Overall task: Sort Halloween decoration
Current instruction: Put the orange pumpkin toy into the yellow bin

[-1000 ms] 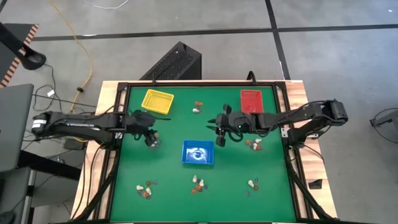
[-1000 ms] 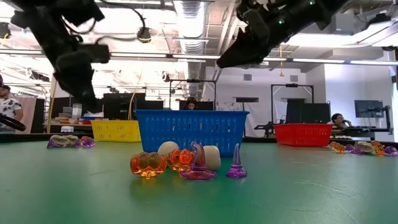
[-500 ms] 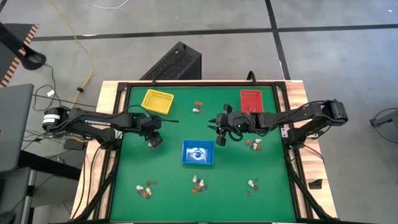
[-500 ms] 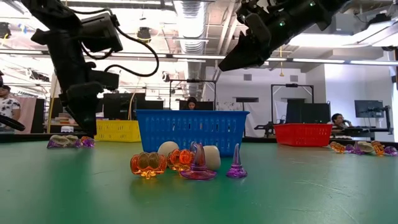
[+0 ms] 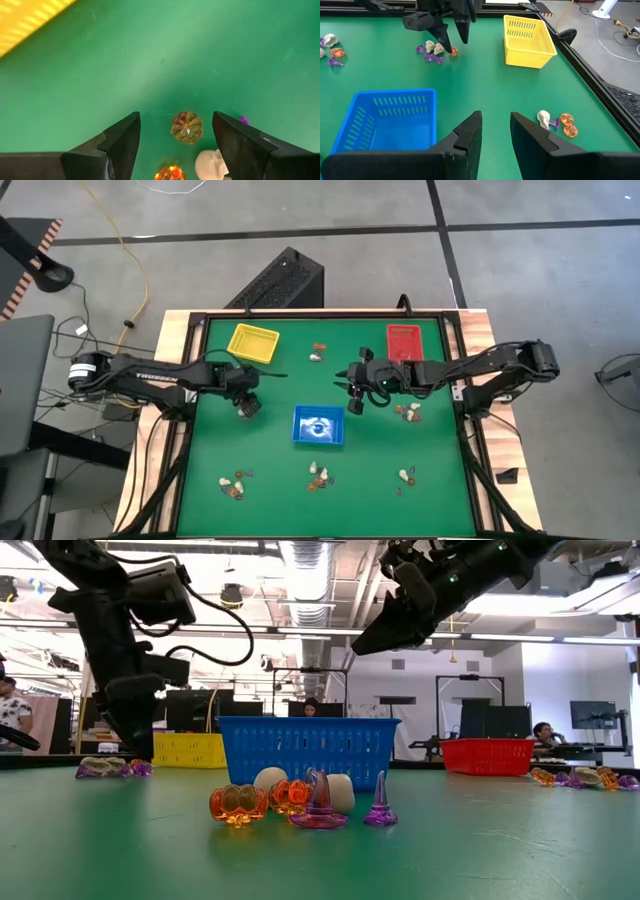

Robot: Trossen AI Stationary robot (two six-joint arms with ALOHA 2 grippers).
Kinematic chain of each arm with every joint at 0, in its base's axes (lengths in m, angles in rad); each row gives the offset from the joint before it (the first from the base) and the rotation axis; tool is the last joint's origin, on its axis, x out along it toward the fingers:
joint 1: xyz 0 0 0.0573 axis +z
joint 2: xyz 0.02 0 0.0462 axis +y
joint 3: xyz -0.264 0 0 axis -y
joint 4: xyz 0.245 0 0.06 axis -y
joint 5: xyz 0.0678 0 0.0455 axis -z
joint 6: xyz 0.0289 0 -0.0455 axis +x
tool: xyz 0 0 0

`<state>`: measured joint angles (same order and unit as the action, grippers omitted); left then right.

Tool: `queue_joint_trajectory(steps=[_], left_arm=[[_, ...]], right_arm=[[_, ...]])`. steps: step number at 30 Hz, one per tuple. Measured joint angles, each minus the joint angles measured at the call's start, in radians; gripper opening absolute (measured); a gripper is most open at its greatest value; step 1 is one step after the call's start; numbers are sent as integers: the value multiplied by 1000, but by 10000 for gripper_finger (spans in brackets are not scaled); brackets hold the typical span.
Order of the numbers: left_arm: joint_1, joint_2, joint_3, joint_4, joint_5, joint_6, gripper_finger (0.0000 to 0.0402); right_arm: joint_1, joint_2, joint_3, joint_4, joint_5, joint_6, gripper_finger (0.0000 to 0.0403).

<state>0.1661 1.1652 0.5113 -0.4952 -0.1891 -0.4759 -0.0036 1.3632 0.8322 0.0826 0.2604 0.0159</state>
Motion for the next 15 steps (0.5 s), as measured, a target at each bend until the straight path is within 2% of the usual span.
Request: queue_joint_trajectory(steps=[8,15], left_arm=[[0,0,-74,110,-1,-27,239],[0,0,-74,109,3,-33,238]], right_arm=[[0,0,0,0,0,0,134],[0,0,0,0,0,0,134]])
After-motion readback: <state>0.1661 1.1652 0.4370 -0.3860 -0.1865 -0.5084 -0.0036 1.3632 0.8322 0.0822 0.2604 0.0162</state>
